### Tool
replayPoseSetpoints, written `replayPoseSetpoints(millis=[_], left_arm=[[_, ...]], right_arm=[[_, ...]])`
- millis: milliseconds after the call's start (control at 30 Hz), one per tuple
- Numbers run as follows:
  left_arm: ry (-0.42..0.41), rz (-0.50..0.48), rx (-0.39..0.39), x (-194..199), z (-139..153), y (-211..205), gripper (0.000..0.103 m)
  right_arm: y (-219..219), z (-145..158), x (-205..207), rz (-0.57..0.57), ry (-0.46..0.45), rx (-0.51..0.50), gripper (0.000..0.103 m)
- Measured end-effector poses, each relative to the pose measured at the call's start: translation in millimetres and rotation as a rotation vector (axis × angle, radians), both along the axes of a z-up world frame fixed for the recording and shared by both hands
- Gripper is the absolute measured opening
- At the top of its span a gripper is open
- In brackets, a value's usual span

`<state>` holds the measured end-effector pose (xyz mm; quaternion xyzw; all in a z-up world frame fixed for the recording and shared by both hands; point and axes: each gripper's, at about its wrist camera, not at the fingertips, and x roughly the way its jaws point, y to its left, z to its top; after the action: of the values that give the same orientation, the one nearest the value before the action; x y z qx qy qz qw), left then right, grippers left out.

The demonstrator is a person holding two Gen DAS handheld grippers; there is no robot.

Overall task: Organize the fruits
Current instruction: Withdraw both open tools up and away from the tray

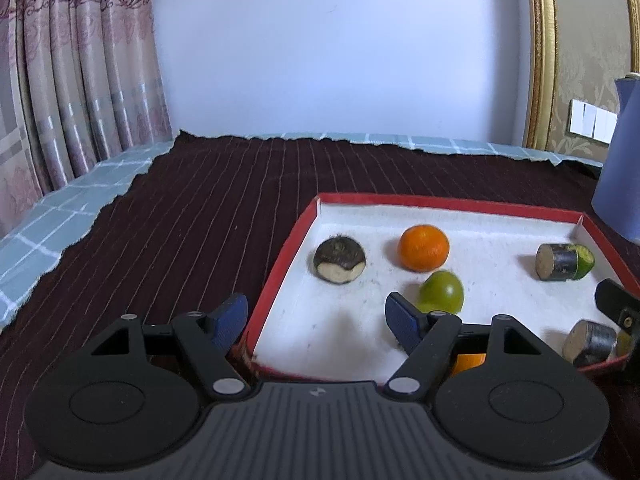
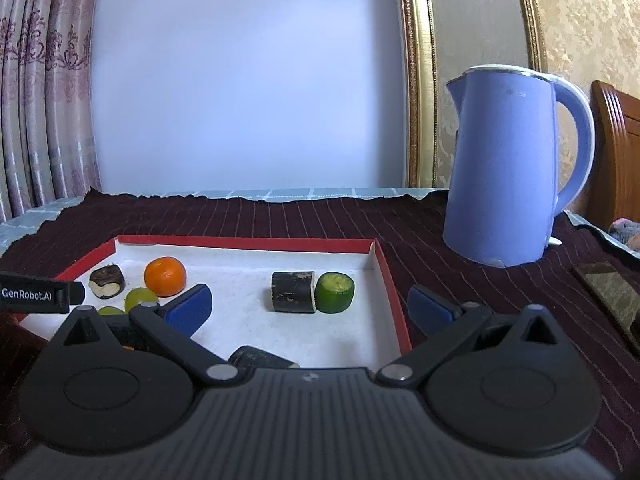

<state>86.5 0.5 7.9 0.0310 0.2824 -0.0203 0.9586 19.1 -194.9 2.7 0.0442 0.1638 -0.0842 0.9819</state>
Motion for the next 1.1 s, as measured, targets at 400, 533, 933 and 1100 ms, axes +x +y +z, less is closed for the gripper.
replayPoseSetpoints(millis=[400,533,933,1100], left_arm=[[-0.029,0.027,0.012,-33.5,-10.1,13.3,0.086],[-0.053,0.049,0.048,-45.2,-10.8,12.4,0.09],[0.012,0.042,0.019,-53.0,-18.8,24.4,0.09],[0.039,0.045,0.01,-51.2,-21.4,27.1,0.09]], right_arm=[[-5.3,-6.5,-24.6,0.036,0.091,0.098,0.103],[-0.6,-9.2,-28.4,0.069,0.14,0.086,0.103],[27.7,-21.6,-29.6,0.147,0.309,-0.086,0.103],[30.1,-22.0,-29.6,0.159,0.318,-0.1,0.103]])
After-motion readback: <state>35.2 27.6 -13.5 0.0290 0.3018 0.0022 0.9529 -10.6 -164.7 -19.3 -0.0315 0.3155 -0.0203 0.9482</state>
